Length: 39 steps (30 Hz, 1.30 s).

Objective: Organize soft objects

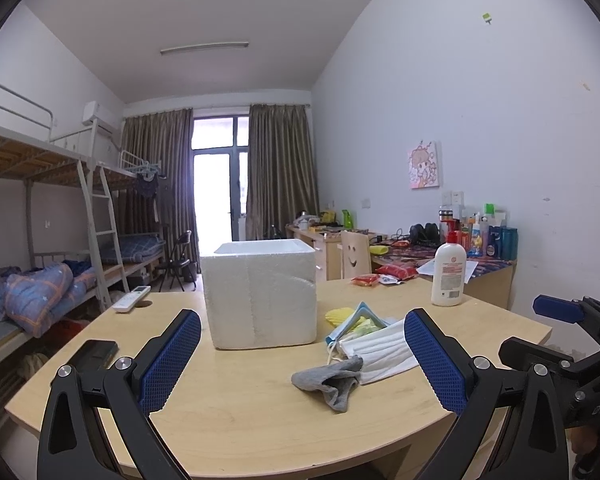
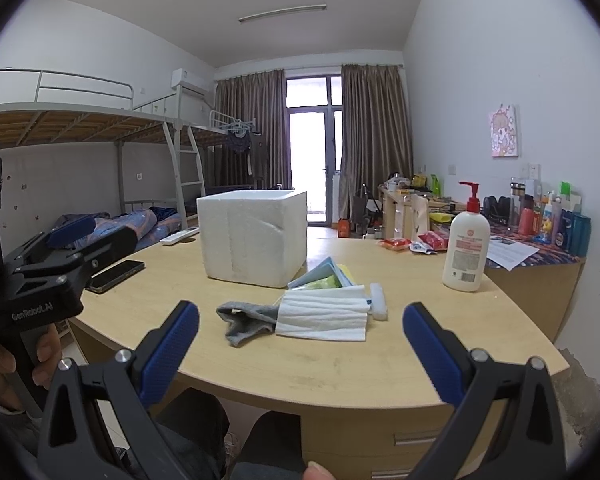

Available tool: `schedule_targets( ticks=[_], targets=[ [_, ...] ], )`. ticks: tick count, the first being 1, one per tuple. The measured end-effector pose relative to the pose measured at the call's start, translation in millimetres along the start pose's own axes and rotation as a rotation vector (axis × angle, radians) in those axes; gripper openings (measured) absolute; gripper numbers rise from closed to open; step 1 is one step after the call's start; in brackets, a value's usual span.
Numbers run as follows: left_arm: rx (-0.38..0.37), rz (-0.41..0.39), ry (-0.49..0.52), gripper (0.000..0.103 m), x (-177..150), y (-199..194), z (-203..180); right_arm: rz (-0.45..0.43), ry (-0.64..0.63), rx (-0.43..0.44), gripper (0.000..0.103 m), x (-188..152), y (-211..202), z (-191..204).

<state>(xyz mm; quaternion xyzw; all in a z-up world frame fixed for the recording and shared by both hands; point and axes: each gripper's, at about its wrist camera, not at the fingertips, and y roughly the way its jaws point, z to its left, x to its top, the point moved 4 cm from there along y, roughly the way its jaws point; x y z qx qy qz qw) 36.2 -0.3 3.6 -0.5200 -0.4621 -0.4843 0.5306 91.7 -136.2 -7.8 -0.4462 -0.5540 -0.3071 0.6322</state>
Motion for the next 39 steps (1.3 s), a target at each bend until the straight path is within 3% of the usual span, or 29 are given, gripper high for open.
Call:
schedule_targets(
  ticks=[10, 21, 31, 39],
  targets=[
    [-0.018, 0.038, -0.008, 0.102, -4.6, 17.9, 5.0, 0.021, 0.000, 0.009, 0.103, 1.6, 14.0, -0.4],
    [-0.065, 0.133, 0.002, 0.102, -21.0, 49.7, 6.0, 0.079, 0.009, 0.004, 0.103, -1.6, 40.1, -7.5],
    [-0.128, 0.262, 0.017, 0.102, -43.0, 97.3, 0.1, 0.154, 0.030, 0.004, 0.103, -6.7, 78.6, -19.5],
    [-0.134, 0.408, 0.039, 0.102, -68.5, 133.1, 2.6, 0.225, 0.046, -0.020, 0.103, -16.6, 110.9, -31.0]
  ],
)
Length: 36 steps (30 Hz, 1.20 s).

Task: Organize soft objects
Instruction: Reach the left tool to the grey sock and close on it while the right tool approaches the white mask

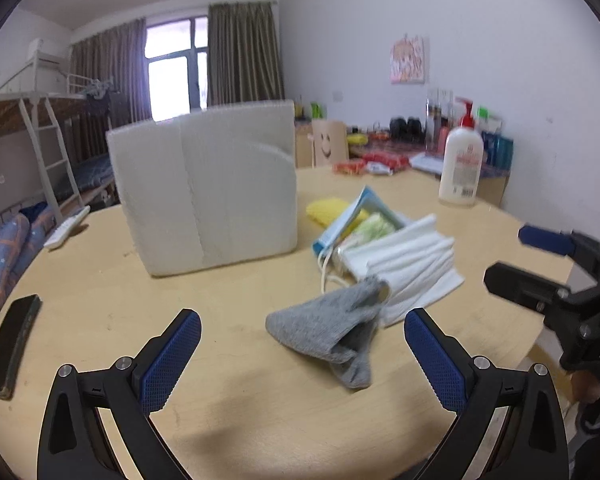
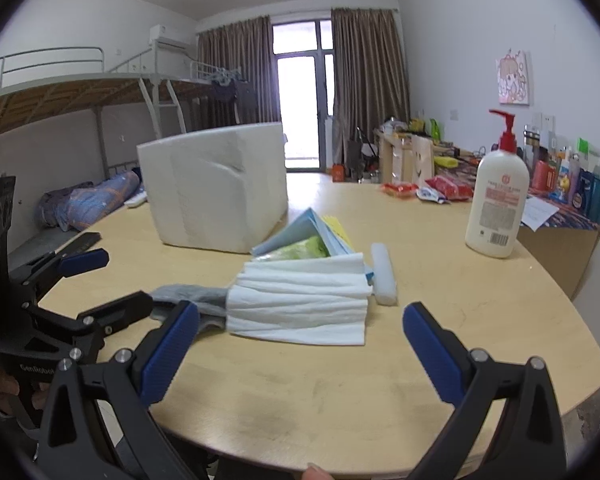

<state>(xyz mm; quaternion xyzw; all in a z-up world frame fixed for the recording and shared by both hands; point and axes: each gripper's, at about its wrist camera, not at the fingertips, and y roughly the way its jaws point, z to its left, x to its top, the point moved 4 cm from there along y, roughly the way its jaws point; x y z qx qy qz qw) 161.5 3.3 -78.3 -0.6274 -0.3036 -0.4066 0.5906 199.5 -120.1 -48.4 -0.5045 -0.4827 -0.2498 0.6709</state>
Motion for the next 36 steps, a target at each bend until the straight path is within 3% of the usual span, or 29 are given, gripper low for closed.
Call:
schedule_targets(
  ticks=[6, 16, 26, 36],
  targets=[
    [-0.047, 0.070, 0.000, 0.097, -0.2, 20.7, 4.7, 0.037, -0.004, -0.006, 0.103, -3.0, 12.4, -3.2],
    [-0.098, 0.181, -0.006, 0.076, -9.1, 41.3, 5.2, 0.072, -0.002, -0.007, 0.103, -4.0, 26.4, -3.4],
    [-0.098, 0.216, 0.022, 0.049, -11.9, 50.7, 1.7, 0.100, 0.001, -0.003, 0.103, -1.5, 38.6, -4.4],
    [-0.097, 0.195, 0.026, 0.021, -13.6, 52.6, 2.8, 0.143, -0.015, 0.010, 0.103, 2.9, 51.5, 4.4]
  ],
)
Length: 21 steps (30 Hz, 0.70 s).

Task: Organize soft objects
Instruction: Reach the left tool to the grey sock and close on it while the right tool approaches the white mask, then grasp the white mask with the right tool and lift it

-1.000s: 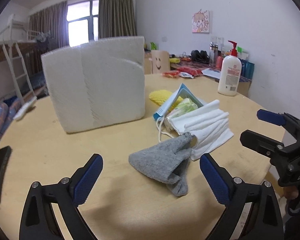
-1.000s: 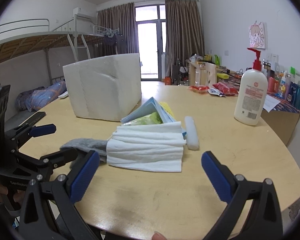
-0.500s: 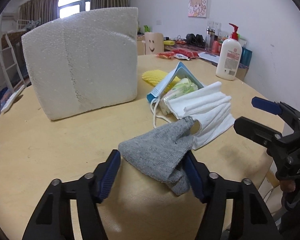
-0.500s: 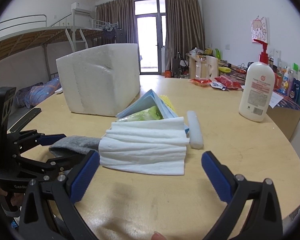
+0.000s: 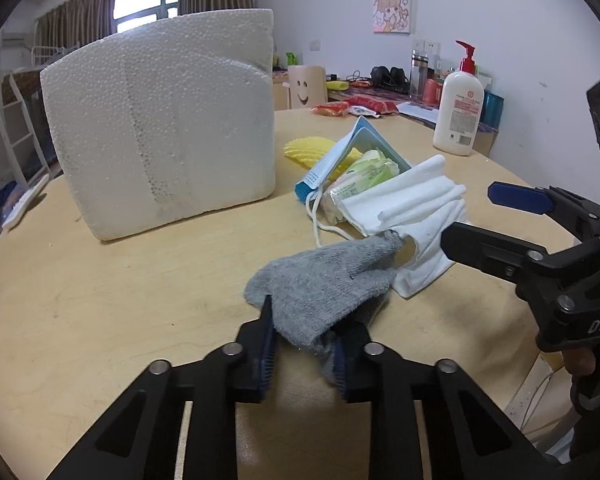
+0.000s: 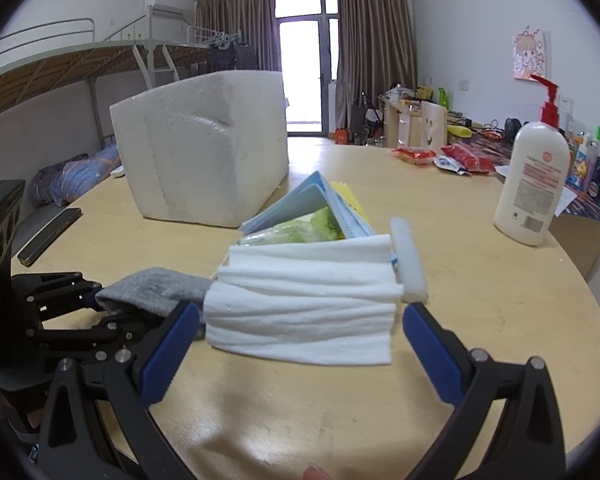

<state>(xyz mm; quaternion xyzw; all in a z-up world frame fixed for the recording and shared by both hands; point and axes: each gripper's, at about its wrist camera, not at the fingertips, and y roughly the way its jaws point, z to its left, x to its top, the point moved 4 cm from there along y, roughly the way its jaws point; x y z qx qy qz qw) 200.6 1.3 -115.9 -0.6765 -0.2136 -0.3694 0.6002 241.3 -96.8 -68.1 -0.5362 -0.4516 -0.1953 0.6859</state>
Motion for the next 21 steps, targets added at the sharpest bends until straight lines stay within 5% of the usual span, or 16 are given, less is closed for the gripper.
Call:
schedule_targets(
  ticks=[11, 21],
  targets=[
    [-0.013, -0.023, 0.001, 0.015, -2.4, -0.9, 1.3, 0.063, -0.005, -0.020, 0.101, -3.5, 15.3, 1.0],
    [-0.018, -0.032, -0.005, 0.015, -4.3, -2.2, 1.9, 0.136, 0.011, -0.037, 0.061, -16.4, 20.6, -9.7]
  ],
)
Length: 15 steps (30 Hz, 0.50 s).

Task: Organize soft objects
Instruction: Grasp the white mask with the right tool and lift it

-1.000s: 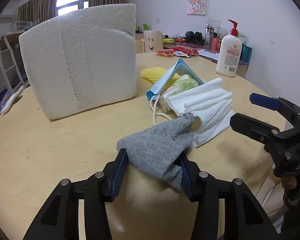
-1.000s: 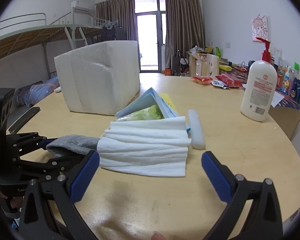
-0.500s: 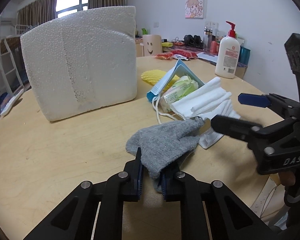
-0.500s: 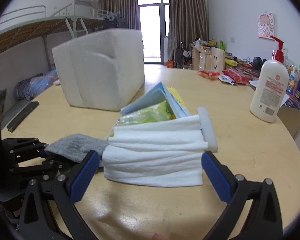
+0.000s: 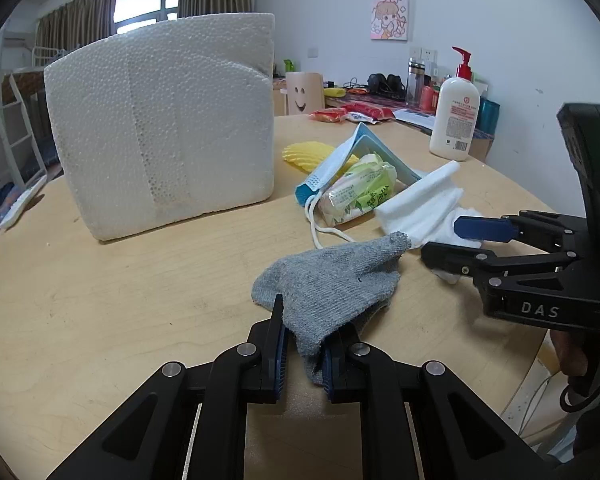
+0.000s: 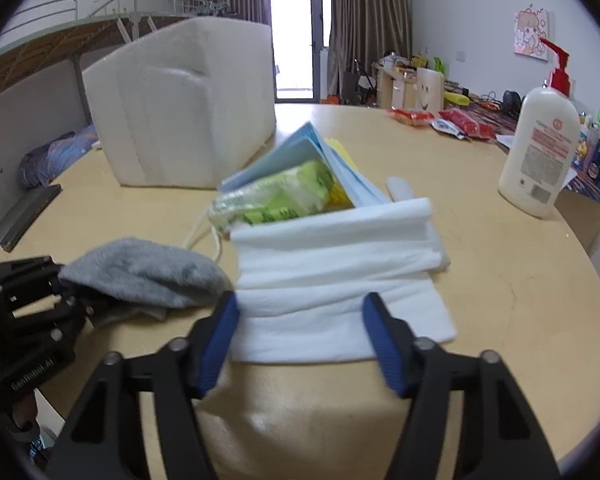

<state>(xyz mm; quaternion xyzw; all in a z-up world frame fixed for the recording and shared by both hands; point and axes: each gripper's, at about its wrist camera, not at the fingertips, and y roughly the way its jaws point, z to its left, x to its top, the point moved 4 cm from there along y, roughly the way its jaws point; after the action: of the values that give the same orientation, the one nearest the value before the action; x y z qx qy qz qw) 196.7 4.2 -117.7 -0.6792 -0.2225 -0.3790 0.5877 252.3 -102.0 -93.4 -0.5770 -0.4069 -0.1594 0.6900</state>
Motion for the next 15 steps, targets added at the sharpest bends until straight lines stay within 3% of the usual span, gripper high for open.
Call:
schedule_targets(
  ticks=[6, 10, 15],
  targets=[
    [0.003, 0.002, 0.003, 0.015, 0.1, 0.1, -0.5, -0.006, -0.012, -0.053, 0.038, -2.1, -1.6, -4.4],
    [0.002, 0.005, -0.002, 0.015, 0.0, 0.4, -0.9, -0.005, -0.025, -0.067, 0.014, -2.0, -2.4, -5.4],
    [0.001, 0.004, 0.003, 0.012, 0.5, 0.4, -3.0, -0.034, -0.005, -0.052, 0.011, -3.0, -8.2, -8.9]
  ],
)
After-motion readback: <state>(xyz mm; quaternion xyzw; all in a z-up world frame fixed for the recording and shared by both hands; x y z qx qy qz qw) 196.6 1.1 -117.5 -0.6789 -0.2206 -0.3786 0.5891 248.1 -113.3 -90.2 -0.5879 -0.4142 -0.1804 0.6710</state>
